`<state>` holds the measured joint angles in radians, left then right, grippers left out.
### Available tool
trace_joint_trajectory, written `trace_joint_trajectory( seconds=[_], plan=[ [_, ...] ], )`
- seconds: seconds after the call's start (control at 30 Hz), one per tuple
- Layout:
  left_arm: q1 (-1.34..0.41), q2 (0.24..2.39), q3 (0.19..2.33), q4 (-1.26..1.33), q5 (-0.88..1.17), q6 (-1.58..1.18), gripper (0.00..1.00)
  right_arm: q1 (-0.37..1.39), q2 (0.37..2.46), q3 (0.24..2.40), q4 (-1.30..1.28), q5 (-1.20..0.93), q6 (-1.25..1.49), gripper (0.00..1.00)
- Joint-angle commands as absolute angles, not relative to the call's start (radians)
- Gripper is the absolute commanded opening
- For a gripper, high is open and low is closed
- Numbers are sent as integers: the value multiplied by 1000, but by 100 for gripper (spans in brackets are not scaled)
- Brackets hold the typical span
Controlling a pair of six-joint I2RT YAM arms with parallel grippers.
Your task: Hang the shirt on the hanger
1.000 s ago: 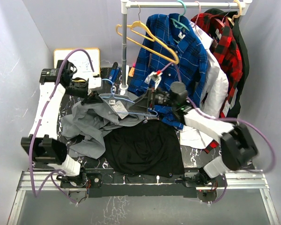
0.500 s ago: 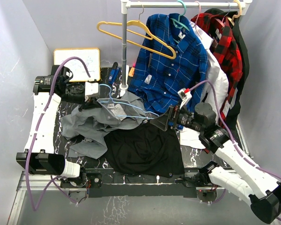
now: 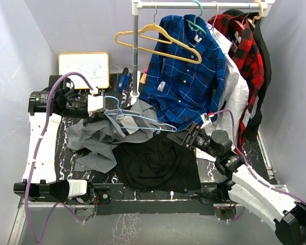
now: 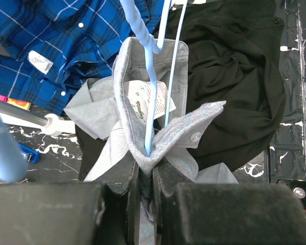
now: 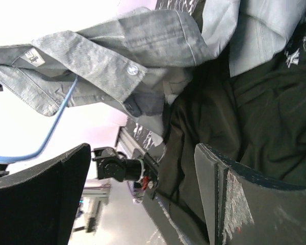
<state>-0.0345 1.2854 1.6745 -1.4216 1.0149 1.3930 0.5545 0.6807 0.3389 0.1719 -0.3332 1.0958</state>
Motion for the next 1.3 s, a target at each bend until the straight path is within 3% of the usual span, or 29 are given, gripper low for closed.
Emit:
trace_joint_trajectory(
  seconds=[0.0, 0.1, 0.17, 0.37, 0.5, 0.8, 1.0, 1.27],
  plan=[
    [-31, 1265, 1653, -1439, 1102, 1397, 0, 567, 698, 495, 152, -251, 804, 81],
    [-31, 1268, 1647, -1439, 1100, 1397, 0, 567, 720, 585, 104, -243, 624, 73],
    [-31, 1270, 1647, -1439, 1092, 1394, 0, 567, 725, 627, 77, -269, 538, 73],
    [-31, 1263, 1612, -1439, 1059, 1415, 0, 567, 764, 773, -56, -475, 338, 92],
    [-31, 1262, 1599, -1439, 1055, 1420, 0, 567, 769, 865, -277, -305, 159, 98],
    [-32, 1259, 1566, -1439, 1027, 1444, 0, 568, 601, 890, -360, 115, -92, 99],
    [-32, 1258, 1542, -1439, 1018, 1461, 0, 567, 802, 1088, -482, -277, -86, 98],
    [-34, 1256, 1512, -1439, 1000, 1474, 0, 568, 1030, 1231, -399, -593, -84, 94]
  ],
)
